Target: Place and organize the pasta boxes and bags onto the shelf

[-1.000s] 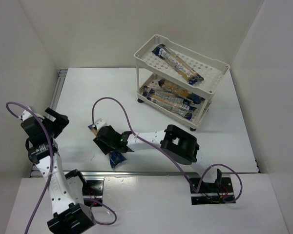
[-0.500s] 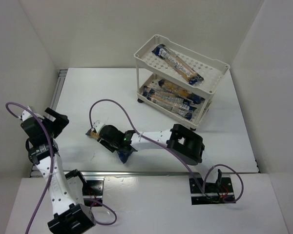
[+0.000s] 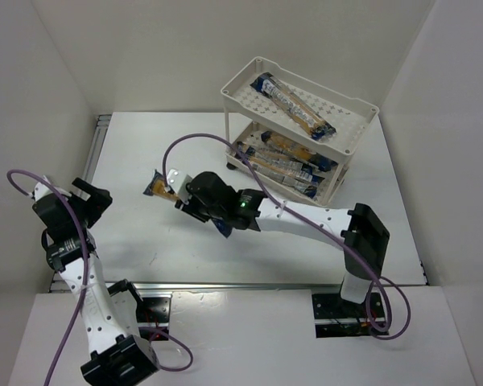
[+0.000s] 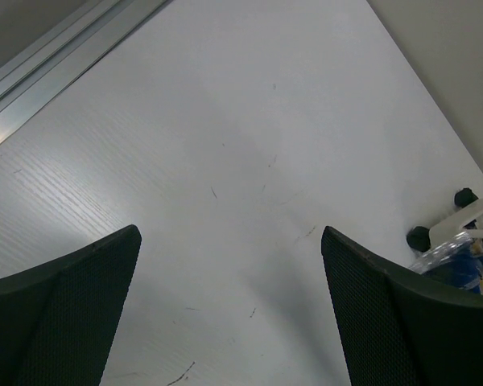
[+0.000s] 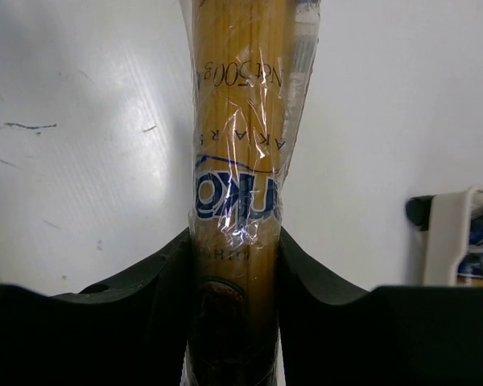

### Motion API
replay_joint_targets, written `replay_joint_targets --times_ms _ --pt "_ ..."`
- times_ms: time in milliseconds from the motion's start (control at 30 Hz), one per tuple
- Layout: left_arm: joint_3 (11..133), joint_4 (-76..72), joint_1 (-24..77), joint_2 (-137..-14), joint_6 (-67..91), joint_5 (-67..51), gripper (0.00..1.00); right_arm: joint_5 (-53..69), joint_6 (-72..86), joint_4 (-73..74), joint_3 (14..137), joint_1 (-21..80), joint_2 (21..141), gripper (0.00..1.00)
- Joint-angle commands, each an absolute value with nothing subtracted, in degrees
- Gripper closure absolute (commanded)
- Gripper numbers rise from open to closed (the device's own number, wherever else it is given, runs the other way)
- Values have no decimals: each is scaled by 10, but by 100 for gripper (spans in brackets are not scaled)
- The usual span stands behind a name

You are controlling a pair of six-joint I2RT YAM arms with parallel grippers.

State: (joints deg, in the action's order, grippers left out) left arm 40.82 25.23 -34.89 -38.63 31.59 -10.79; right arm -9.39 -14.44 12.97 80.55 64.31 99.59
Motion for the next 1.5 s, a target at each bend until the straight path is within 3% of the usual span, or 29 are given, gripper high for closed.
replay_joint_targets --times_ms 0,167,467,500,833,1400,1467 --pt "403 228 -362 -379 316 -118 0 -98 -196 101 914 627 948 100" --pt "403 228 -374 -379 316 -118 0 -156 -342 154 1082 609 954 100" --pt "403 228 -386 -395 316 -118 0 -225 -525 133 1243 499 954 100" --pt "403 228 -386 -396 316 -118 0 -214 -539 133 1244 420 954 100" --pt "398 228 -386 -401 311 -134 0 -130 -547 137 1148 277 938 100" --pt "398 228 -386 -401 311 -134 0 -125 -552 149 1010 265 863 100" --pt "398 228 -386 -401 311 -134 0 -132 -552 144 991 265 863 93"
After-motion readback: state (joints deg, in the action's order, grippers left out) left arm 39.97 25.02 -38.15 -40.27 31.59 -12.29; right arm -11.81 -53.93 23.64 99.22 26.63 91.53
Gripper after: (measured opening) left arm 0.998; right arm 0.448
